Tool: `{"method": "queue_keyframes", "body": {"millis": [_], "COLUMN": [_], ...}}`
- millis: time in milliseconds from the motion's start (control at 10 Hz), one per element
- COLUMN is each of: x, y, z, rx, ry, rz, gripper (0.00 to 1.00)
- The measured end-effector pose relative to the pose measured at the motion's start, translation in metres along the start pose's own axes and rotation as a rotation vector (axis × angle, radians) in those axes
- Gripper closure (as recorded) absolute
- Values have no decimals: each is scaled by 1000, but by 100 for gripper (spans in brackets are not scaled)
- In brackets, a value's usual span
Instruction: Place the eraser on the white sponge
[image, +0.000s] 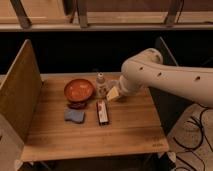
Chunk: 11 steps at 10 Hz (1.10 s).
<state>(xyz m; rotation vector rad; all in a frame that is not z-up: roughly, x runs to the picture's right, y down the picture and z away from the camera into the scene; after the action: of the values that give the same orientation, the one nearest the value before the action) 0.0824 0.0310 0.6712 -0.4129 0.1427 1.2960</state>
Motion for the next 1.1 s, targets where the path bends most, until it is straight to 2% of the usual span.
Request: {"method": "queue_keyframes", "body": {"millis": [700, 900, 1100], "x": [-2, -24, -46], "y": [0, -3, 5], "z": [1, 11, 34], "rx": [-1, 2, -13], "ry": [-5, -46, -66], "rz": [-2, -42, -86], "gripper": [20, 20, 20]}}
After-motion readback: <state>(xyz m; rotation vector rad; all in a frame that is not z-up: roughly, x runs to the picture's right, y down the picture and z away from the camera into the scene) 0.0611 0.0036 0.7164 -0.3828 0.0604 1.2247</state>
